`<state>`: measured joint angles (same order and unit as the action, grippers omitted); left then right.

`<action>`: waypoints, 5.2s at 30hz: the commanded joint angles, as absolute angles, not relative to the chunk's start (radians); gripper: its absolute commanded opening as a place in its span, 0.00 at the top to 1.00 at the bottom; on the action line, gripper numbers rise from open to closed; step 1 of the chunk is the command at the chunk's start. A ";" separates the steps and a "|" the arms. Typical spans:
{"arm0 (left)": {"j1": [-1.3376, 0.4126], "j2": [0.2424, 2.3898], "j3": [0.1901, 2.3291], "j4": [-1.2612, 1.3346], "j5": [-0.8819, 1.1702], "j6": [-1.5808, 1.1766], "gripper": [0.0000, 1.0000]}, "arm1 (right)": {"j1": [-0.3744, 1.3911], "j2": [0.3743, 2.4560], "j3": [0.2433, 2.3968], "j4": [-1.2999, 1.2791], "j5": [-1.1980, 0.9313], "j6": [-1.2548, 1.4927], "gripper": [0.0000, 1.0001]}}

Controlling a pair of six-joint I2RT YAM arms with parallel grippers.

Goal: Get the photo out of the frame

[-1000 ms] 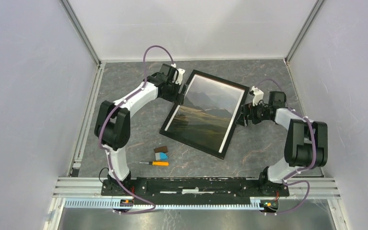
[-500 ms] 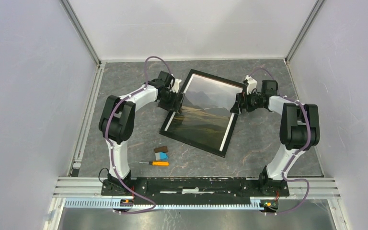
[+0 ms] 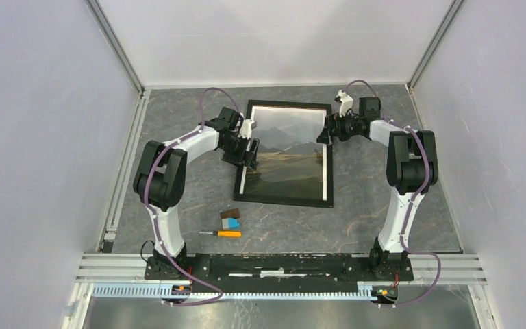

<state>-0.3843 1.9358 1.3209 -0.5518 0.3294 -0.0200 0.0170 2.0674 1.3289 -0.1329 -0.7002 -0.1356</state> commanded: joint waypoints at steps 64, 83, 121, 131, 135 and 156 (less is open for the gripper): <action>-1.130 2.179 1.729 -0.878 -0.104 0.464 0.61 | -0.309 1.625 0.616 -0.007 -1.067 0.026 0.02; -1.122 1.989 1.733 -0.903 0.038 0.431 0.98 | -0.293 1.760 0.556 0.156 -1.184 0.198 0.02; -1.138 1.941 1.562 -0.689 0.059 0.468 0.98 | -0.104 2.059 0.577 0.249 -1.259 0.412 0.09; -1.156 1.959 1.550 -0.656 0.023 0.494 0.98 | -0.104 2.093 0.578 0.248 -1.254 0.424 0.31; -1.173 1.956 1.530 -0.627 -0.032 0.528 0.98 | -0.104 2.099 0.574 0.248 -1.246 0.425 0.40; -0.967 1.784 1.689 -0.914 0.189 0.395 0.00 | -0.191 1.898 0.681 -0.058 -1.144 0.127 1.00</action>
